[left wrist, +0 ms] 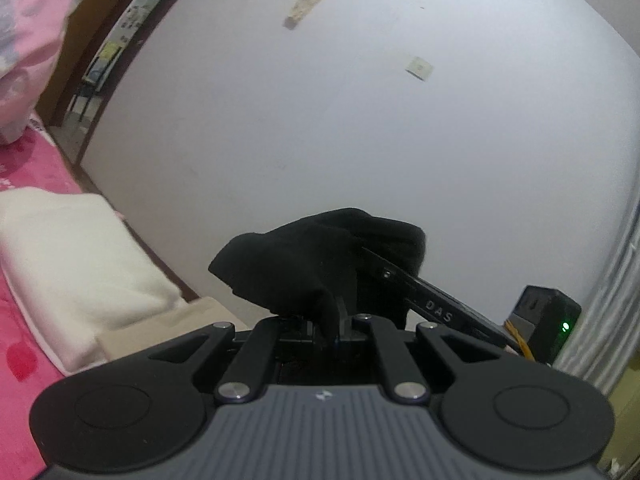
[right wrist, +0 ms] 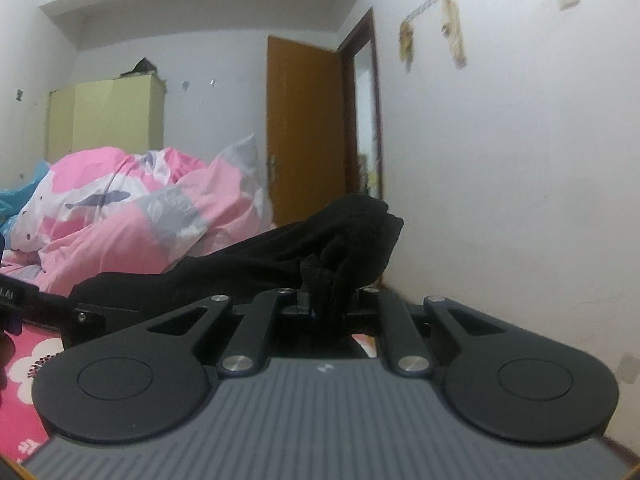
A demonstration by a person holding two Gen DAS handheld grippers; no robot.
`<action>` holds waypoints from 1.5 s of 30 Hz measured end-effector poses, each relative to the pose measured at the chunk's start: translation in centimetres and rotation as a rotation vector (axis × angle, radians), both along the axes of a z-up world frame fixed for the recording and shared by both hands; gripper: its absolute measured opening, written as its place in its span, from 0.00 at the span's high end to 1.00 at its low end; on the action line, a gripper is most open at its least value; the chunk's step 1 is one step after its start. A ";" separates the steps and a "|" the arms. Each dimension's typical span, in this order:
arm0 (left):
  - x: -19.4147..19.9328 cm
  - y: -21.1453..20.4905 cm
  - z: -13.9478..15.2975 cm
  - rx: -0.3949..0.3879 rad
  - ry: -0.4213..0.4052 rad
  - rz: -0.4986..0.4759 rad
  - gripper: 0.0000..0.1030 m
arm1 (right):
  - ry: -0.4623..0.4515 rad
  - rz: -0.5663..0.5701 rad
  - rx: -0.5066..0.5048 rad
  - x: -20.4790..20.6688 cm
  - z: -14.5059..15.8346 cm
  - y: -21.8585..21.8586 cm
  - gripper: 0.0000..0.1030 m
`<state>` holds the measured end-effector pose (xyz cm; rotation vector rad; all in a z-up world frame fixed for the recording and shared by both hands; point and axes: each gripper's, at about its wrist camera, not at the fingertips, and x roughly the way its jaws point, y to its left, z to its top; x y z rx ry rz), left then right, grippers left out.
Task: Fold clothes
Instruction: 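Carry the folded black shirt with both grippers toward the clothes stack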
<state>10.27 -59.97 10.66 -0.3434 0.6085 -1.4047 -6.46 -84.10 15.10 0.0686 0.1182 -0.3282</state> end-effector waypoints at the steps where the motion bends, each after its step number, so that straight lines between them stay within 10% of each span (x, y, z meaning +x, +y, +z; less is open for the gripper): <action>1: 0.8 0.0 -0.4 0.003 0.010 0.010 0.94 | 0.017 0.014 0.002 1.2 -0.2 -0.4 0.92; 10: 5.0 1.6 -2.9 0.001 0.113 0.047 0.94 | 0.046 0.064 0.004 4.5 -1.3 -0.4 0.92; 27: -10.0 3.0 8.5 -0.111 -0.066 -0.118 0.93 | -0.215 -0.027 -0.053 -11.7 6.8 1.2 0.92; 45: -4.8 0.5 1.8 -0.042 0.114 -0.031 0.94 | -0.134 0.049 0.026 -4.3 2.5 -4.7 0.92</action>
